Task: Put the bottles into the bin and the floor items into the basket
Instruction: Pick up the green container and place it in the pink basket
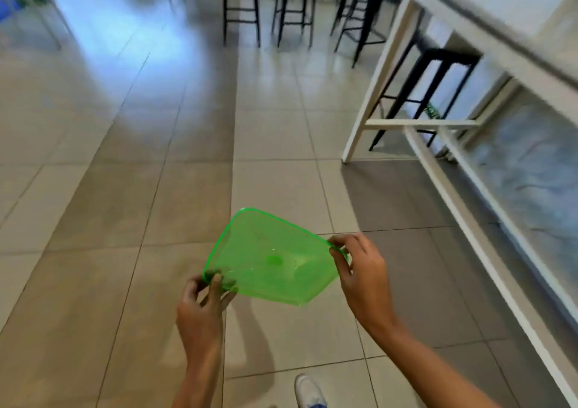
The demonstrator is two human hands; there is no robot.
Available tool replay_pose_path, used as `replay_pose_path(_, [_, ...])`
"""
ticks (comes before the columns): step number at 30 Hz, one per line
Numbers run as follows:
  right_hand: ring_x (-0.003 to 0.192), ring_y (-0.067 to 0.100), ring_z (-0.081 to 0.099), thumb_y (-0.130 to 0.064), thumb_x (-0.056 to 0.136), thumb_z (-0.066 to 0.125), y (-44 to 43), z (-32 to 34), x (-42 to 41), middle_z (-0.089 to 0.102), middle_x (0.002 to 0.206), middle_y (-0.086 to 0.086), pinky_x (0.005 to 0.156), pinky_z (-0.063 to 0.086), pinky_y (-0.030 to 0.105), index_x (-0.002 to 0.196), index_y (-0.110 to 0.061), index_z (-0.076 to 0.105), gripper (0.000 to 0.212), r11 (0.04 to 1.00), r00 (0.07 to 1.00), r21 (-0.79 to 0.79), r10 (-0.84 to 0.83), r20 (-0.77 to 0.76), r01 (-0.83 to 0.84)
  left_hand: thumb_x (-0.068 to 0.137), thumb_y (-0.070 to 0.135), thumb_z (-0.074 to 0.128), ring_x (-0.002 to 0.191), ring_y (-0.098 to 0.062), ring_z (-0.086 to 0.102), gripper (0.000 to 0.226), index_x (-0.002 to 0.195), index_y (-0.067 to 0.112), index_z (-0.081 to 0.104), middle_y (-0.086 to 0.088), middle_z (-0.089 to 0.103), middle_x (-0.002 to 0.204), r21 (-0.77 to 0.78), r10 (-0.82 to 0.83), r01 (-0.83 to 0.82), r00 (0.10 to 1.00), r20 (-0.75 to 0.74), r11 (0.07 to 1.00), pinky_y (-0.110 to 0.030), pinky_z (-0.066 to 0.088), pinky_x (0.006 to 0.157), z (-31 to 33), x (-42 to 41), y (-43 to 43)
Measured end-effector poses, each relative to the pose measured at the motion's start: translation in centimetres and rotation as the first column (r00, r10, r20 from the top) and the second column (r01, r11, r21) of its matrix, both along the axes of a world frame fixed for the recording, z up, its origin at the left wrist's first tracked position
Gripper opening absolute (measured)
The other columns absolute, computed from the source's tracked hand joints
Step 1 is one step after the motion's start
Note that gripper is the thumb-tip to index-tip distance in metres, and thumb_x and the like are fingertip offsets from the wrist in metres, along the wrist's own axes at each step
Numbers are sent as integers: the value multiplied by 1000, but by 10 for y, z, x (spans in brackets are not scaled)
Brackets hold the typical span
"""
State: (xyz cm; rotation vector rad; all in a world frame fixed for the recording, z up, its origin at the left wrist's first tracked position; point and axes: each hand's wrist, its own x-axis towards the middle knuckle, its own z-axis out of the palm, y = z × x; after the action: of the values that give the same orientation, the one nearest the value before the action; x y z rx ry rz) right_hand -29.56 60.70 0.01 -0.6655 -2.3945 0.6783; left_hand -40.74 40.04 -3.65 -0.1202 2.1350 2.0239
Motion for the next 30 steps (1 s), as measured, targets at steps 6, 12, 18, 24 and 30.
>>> replay_pose_path(6, [84, 14, 61, -9, 88, 66, -42, 61, 82, 62, 96, -5, 71, 56, 35, 101, -12, 68, 14, 963, 954, 42, -256, -157, 265, 93, 10, 56, 84, -32, 70, 12, 102, 3, 61, -11, 69, 95, 104, -263, 275, 957, -121, 956, -23, 60, 68, 71, 21, 1])
replay_pose_path(12, [84, 15, 61, -6, 87, 66, -75, 111, 171, 61, 95, -4, 71, 54, 37, 100, -12, 68, 15, 886, 855, 64, -423, -299, 460, 93, 12, 59, 73, -7, 72, 11, 102, 7, 63, -6, 68, 95, 92, -437, 479, 851, -291, 873, -17, 58, 63, 135, 72, 20])
replay_pose_path(18, [82, 16, 61, -4, 86, 68, -100, 157, 279, 61, 95, -4, 71, 54, 38, 100, -11, 67, 16, 726, 704, 131, -581, -409, 676, 94, 17, 58, 86, -22, 72, 12, 103, 12, 64, -4, 69, 104, 74, -605, 678, 696, -387, 732, -34, 60, 76, 183, 159, 55])
replay_pose_path(24, [82, 20, 63, -6, 87, 67, -155, 180, 430, 61, 95, 1, 73, 54, 41, 101, -10, 68, 14, 475, 479, 129, -756, -446, 870, 93, 15, 58, 76, -6, 69, 10, 99, 9, 64, 8, 67, 84, 81, -738, 853, 491, -464, 516, -19, 57, 66, 211, 306, 71])
replay_pose_path(30, [82, 19, 65, -9, 84, 71, -252, 189, 605, 68, 91, 1, 75, 52, 32, 96, -10, 71, 12, 191, 241, 156, -865, -440, 969, 86, 31, 64, 87, -25, 72, 18, 99, 20, 68, -6, 71, 96, 123, -861, 958, 287, -420, 259, -50, 57, 82, 204, 485, 44])
